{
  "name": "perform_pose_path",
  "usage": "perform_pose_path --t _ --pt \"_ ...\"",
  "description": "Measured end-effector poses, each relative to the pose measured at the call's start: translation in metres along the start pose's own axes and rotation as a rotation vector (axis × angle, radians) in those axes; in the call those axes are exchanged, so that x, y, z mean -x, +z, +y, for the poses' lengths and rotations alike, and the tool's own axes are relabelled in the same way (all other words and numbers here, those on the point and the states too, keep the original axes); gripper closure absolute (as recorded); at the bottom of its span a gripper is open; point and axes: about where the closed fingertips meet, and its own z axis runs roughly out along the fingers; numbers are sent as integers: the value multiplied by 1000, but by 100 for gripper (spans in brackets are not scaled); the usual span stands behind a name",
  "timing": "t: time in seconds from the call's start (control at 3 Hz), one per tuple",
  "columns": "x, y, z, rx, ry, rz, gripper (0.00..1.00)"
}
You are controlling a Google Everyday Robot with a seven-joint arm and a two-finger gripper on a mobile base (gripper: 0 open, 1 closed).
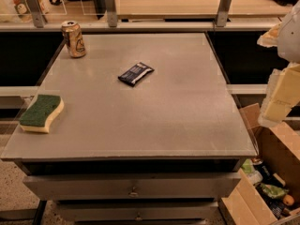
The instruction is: Pick rxbar blueberry
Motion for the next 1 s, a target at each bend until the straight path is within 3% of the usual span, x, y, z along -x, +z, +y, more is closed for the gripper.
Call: perform_pose_path --t 0.33,0.67,1.0 --pt "1 -1 -1 -2 -2 0 0" --pt "12 18 -8 53 -76 52 0" --pt "32 53 -25 137 -222 122 0"
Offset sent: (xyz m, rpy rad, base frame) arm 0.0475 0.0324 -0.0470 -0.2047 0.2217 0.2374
